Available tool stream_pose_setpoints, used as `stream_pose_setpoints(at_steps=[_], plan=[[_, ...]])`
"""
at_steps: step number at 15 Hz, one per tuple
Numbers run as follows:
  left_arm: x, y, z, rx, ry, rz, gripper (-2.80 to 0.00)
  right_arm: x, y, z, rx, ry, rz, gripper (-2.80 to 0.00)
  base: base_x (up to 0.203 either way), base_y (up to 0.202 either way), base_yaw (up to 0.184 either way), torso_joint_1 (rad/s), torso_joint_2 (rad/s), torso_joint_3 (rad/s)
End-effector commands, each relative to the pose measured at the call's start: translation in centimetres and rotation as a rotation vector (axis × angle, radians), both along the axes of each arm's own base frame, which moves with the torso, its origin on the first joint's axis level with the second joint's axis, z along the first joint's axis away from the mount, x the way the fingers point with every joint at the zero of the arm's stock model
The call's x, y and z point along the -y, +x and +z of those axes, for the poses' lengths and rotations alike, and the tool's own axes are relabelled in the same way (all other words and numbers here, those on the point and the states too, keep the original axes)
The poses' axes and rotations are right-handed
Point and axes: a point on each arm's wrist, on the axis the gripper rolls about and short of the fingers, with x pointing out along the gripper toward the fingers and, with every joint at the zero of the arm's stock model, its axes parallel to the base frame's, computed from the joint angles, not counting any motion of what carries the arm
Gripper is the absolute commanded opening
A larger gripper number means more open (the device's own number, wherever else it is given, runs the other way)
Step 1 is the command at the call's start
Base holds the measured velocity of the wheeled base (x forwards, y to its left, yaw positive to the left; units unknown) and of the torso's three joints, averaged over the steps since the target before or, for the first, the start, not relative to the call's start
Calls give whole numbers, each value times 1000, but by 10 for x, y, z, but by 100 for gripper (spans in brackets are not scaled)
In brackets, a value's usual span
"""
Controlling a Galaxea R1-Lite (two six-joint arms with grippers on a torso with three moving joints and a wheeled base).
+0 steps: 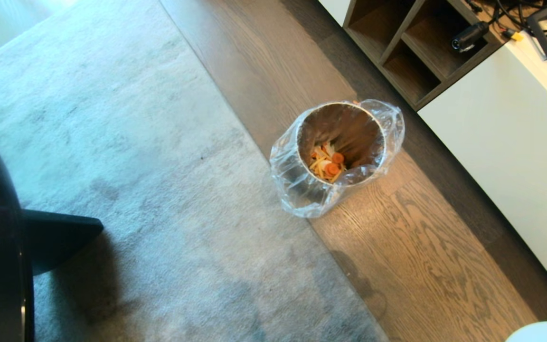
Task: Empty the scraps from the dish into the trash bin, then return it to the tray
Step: Put the bowl back to the table
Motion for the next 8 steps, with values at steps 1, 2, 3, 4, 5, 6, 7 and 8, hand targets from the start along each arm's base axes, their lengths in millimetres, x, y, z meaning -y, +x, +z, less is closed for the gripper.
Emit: stream_pose_setpoints(at_steps=[1, 2, 3, 4, 5, 6, 7, 8], plan=[[0, 0, 0, 1, -1, 1, -280, 0, 0, 0, -1, -1, 1, -280, 0, 0, 0, 0, 0, 0], [0, 0, 0, 1, -1, 1, -280, 0, 0, 0, -1, -1, 1, -280, 0, 0, 0, 0, 0, 0], [0, 0, 0, 1, -1, 1, -280, 0, 0, 0, -1, -1, 1, -280, 0, 0, 0, 0, 0, 0], [0, 0, 0, 1, 1, 1, -280, 0, 0, 0, -1, -1, 1, -280, 0, 0, 0, 0, 0, 0], [0, 0, 0, 1, -1, 1, -280, 0, 0, 0, -1, -1, 1, -280, 0, 0, 0, 0, 0, 0], [0, 0, 0, 1, 1, 1, -280, 0, 0, 0, -1, -1, 1, -280, 0, 0, 0, 0, 0, 0], [0, 0, 0, 1, 1, 1, -280, 0, 0, 0, -1, -1, 1, -280, 0, 0, 0, 0, 0, 0], [0, 0, 0, 1, 1, 1, -280, 0, 0, 0, -1, -1, 1, -280, 0, 0, 0, 0, 0, 0]])
